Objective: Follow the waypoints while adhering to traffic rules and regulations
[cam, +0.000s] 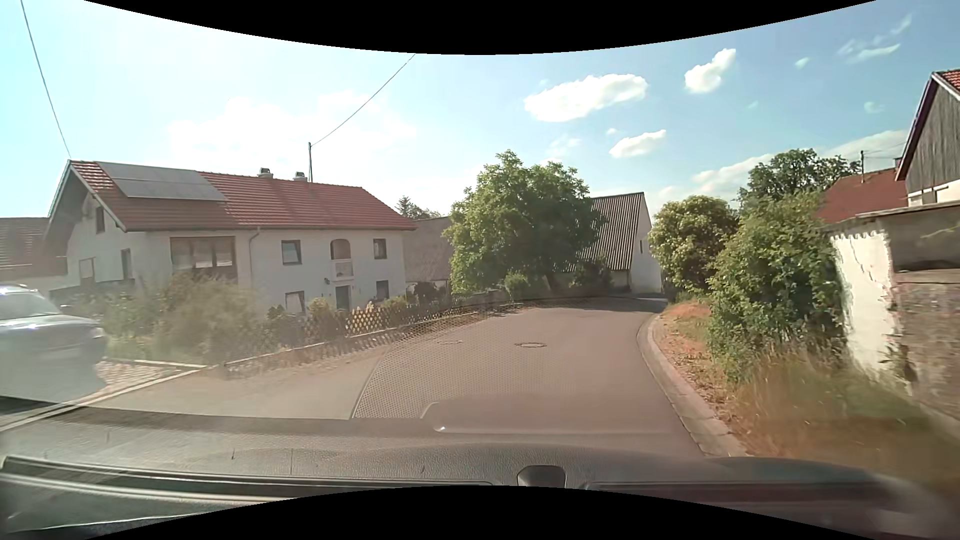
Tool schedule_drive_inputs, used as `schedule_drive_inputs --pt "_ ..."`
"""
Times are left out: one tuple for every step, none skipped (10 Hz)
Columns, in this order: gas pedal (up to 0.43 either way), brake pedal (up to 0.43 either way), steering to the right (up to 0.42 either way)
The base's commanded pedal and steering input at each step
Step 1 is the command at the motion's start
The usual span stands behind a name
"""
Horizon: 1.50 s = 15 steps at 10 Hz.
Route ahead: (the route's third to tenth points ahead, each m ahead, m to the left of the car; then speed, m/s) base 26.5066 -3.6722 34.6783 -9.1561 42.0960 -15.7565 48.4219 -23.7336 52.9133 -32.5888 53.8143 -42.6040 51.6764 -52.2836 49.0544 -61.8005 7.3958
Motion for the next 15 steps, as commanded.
schedule_drive_inputs --pt "0.020 0.006 0.122" --pt "0.020 0.006 0.121" --pt "0.020 0.006 0.113" --pt "0.020 0.006 0.104" --pt "0.020 0.006 0.098" --pt "0.020 0.006 0.094" --pt "0.020 0.006 0.085" --pt "0.020 0.006 0.081" --pt "0.020 0.006 0.079" --pt "0.020 0.006 0.075" --pt "0.020 0.006 0.071" --pt "0.020 0.006 0.068" --pt "0.000 0.006 0.068" --pt "0.000 0.006 0.069" --pt "0.000 0.006 0.069"
